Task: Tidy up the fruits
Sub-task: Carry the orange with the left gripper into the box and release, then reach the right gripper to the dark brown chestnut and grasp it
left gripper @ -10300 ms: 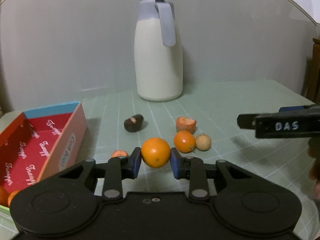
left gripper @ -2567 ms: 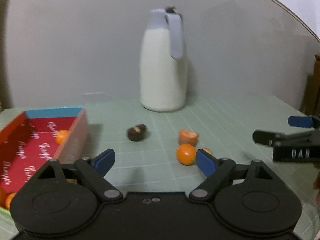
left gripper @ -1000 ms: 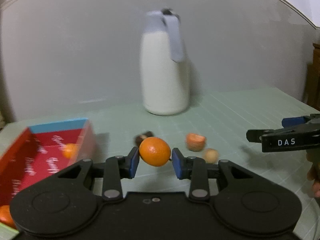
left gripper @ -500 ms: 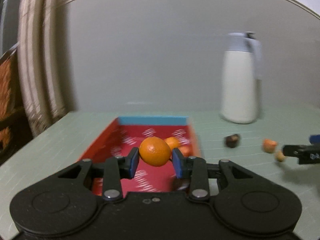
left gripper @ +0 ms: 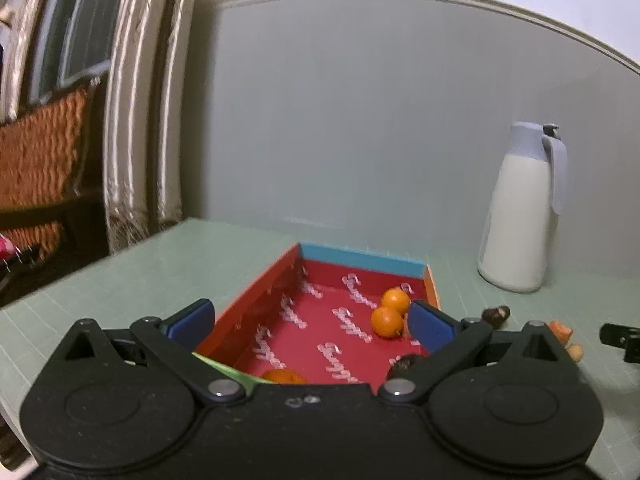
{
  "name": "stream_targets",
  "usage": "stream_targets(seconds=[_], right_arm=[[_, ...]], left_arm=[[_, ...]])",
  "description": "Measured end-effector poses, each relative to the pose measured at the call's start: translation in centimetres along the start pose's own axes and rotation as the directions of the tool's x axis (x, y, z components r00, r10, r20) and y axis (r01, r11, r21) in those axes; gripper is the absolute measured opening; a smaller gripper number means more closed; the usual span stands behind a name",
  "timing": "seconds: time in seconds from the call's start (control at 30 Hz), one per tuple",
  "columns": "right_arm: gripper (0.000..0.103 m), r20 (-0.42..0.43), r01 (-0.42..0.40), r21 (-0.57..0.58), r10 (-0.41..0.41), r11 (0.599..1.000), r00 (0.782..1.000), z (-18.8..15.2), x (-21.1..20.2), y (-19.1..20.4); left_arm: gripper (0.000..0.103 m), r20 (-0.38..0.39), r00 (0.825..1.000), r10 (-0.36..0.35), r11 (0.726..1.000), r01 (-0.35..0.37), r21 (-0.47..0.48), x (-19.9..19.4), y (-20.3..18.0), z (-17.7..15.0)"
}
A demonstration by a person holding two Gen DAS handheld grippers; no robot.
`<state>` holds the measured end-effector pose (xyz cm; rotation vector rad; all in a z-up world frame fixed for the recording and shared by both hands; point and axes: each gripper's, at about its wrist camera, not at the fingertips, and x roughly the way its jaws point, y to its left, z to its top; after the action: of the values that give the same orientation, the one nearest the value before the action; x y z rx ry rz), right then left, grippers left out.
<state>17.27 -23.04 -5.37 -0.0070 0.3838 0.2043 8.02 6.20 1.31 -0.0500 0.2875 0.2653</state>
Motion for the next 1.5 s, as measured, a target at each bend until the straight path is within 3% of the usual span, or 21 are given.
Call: stream_targets(seconds=[0.1,0.23,0.57,0.7,0.9,1.1,1.23,1.4,1.5], right_arm=[[0.103,-0.016,-0.042,0.027,0.042,0.999,0.999,-0.2,0.0,-0.4],[0.103,-0.12,-0.093,-0.005,0.092,0.996,0.989,-0.5,1.0,-0.1],[0.103,-0.109,-0.09,-0.052,0.084,0.995,0.99,-0.7,1.3,1.2],[0.103,-0.066,-0.089,-0.064,0.085,0.994,0.994,-0.1,1.6,2.1],[0.102,-0.059,-0.127,-0.064,0.123,0.99,0.991,0.9,3.6,4.0],[0.102,-0.073,-0.157,-0.083,0.151,0.984,0.986,1.7,6.3,5.6],[0.089,-0.098,-0.179,-0.079,0.171,0.981,0.98,2.0,8.2,6.4],[0.089,-0.109,-0.195,-0.06,0.188,0.979,0.976,2.4,9.8,7.2],[0.089,-0.115,-0.2,-0.066,0.191,0.978,0.975,2.6,10.8,7.7]], left_arm=[[0.097,0.026,0.998,0.06,0.998,-0.061,0.033,0.0,-0.7,-0.1],[0.097,0.026,0.99,0.136,0.989,-0.137,0.051,0.4,-1.3,-0.1],[0.097,-0.001,0.996,0.084,0.996,-0.084,-0.004,0.6,0.4,0.3],[0.097,-0.023,0.998,0.061,0.998,-0.061,-0.008,0.8,1.1,0.3],[0.097,-0.04,0.993,0.114,0.994,-0.114,0.001,1.2,2.4,0.2],[0.097,-0.039,0.982,0.186,0.981,-0.188,-0.041,1.4,4.8,0.3],[0.097,-0.05,0.972,0.231,0.969,-0.234,-0.078,1.8,6.5,0.5],[0.097,-0.077,0.946,0.315,0.936,-0.323,-0.138,2.9,8.7,0.8],[0.097,-0.093,0.939,0.33,0.927,-0.341,-0.155,3.4,9.5,1.0]])
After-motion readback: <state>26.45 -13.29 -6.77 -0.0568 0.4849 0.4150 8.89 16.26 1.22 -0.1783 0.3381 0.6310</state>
